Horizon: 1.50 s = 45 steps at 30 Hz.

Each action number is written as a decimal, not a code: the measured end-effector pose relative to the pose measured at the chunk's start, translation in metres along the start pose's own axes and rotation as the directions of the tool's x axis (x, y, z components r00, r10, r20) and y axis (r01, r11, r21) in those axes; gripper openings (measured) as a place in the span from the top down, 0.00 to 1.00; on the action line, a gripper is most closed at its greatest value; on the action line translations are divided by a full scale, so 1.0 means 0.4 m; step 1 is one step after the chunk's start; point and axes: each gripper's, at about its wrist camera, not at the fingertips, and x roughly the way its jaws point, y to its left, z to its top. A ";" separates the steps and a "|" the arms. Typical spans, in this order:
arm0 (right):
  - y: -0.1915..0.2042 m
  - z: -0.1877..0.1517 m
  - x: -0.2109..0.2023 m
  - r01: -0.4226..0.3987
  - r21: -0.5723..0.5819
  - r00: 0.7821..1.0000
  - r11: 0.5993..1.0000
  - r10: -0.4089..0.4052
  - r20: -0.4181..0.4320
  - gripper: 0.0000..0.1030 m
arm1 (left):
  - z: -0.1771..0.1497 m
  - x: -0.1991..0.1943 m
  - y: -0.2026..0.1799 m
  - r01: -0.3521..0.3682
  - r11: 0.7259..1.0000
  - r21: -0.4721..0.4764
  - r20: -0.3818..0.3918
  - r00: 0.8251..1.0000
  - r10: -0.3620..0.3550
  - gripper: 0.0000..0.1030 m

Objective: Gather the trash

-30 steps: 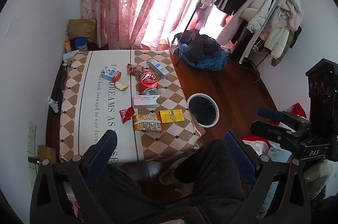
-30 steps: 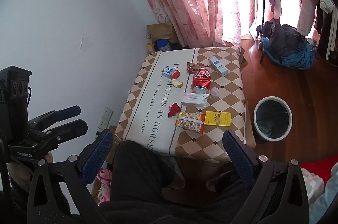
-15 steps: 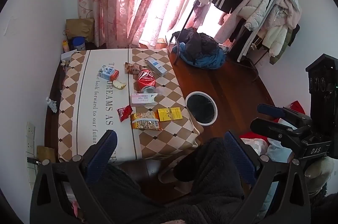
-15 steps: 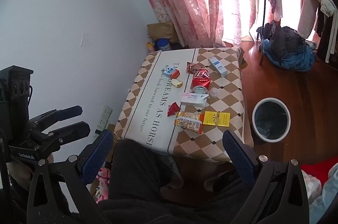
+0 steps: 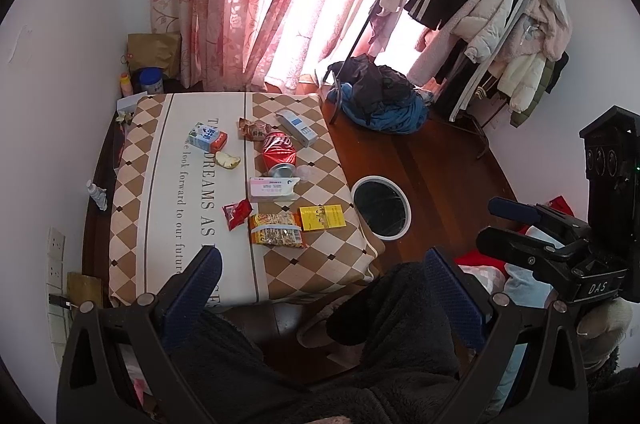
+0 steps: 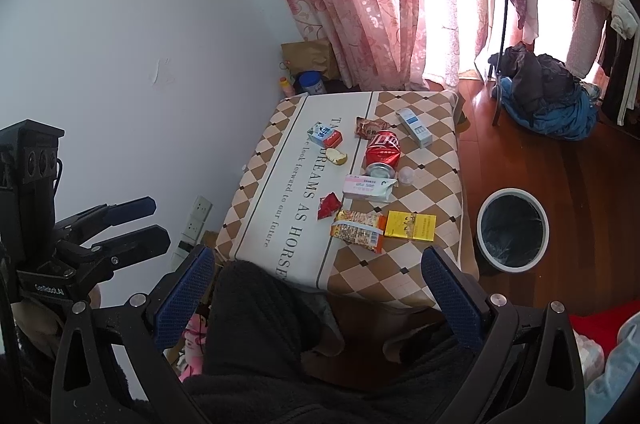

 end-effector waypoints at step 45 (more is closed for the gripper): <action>0.014 0.009 0.006 0.002 -0.022 1.000 1.000 -0.002 0.006 0.00 | -0.004 -0.016 0.001 0.012 1.000 -0.010 0.006 1.000 -0.012 0.00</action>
